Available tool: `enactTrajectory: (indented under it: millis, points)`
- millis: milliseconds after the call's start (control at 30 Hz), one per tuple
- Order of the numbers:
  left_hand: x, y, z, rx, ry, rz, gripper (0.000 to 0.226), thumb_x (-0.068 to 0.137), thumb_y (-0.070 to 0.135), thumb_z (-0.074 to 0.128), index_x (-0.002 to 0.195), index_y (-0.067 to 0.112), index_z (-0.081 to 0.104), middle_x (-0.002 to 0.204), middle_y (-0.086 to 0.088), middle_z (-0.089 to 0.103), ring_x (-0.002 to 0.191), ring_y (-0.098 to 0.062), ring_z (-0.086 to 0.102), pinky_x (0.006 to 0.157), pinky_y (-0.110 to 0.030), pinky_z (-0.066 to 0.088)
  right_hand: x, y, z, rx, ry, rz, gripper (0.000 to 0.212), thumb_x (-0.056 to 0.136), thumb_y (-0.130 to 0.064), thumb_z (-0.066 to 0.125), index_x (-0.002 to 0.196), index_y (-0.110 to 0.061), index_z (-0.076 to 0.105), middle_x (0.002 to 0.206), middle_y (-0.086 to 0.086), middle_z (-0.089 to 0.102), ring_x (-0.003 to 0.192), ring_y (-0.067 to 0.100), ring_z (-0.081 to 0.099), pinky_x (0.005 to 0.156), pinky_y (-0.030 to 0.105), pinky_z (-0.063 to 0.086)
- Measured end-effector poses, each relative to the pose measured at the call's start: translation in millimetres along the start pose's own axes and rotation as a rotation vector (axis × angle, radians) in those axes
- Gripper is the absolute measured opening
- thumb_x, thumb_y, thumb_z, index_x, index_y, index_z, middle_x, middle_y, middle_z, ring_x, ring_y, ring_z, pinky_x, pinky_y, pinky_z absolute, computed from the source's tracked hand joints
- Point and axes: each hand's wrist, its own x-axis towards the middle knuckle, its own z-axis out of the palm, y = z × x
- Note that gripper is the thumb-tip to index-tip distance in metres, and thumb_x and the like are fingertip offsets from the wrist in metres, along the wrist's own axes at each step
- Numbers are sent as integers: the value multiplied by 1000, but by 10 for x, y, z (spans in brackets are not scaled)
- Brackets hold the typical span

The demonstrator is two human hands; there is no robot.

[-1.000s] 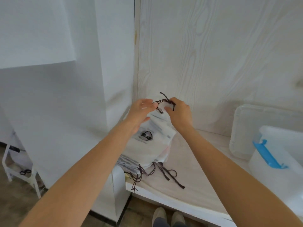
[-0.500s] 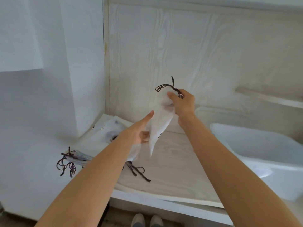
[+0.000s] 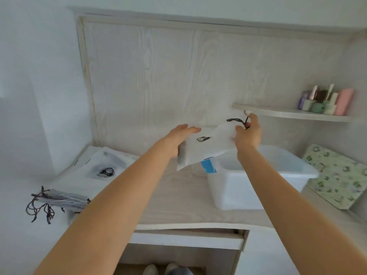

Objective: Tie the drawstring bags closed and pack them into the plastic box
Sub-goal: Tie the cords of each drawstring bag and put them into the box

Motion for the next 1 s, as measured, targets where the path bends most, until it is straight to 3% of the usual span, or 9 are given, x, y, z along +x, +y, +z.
enactTrajectory:
  millis: [67,167,267,367,467,633,800,933,1000]
  points:
    - [40,10,226,91,31,62,84,68,29,81,140,26,38,141,1,44,111,-19,56,93,-34,48,84,51,-266,-159,2,-72,38,90,-5,42,119,-23,59,120,10,54,81,19,52,78,33,49]
    - [89,0,552,230,73,128,91,65,25,83,142,19,35,145,-3,32,127,-21,44,106,-38,39,186,95,-592,-303,-34,-54,16,96,-26,45,100,-16,56,110,9,48,77,20,45,73,23,33]
    - [162,-7,824,438,66,144,92,65,27,83,141,12,35,143,-5,31,127,-19,43,106,-32,39,252,164,-851,-459,-114,-65,39,92,-34,54,122,-11,50,127,9,36,95,22,48,82,23,34]
    - [191,-31,1025,666,78,102,89,68,33,80,140,6,34,140,-9,27,126,-23,40,100,-27,40,321,260,-1019,-689,-193,-114,52,89,-30,60,133,-10,42,137,12,28,121,31,41,96,34,38]
    - [245,-129,1187,876,88,89,87,69,37,79,137,4,35,143,-11,21,129,-30,33,103,-31,37,420,349,-1091,-868,-292,-91,49,92,-28,55,134,-9,39,139,16,24,125,35,33,103,39,33]
    - [259,-294,1416,1209,67,-4,78,73,43,74,135,14,37,145,-14,12,131,-33,21,101,-35,32,560,450,-1051,-1229,-523,-55,44,91,-29,51,133,-16,42,136,13,35,126,34,36,105,42,33]
    - [340,-409,1450,1392,44,-20,75,78,45,68,139,16,35,143,-10,24,130,-29,23,101,-36,32,542,440,-994,-1208,-810,20,55,91,-29,56,141,-13,38,145,5,37,127,25,43,100,30,35]
    - [373,-348,1408,1292,-7,91,64,80,40,67,132,10,44,135,-8,46,124,-29,41,101,-34,38,509,416,-961,-1127,-797,-63,52,92,-26,55,140,-13,39,146,5,36,128,23,42,98,27,35]
    - [331,-258,1325,1174,-13,184,52,83,31,66,126,6,52,123,-9,55,112,-26,52,92,-31,43,481,381,-927,-1043,-768,-104,48,92,-24,55,137,-13,42,145,6,37,129,23,40,98,27,34]
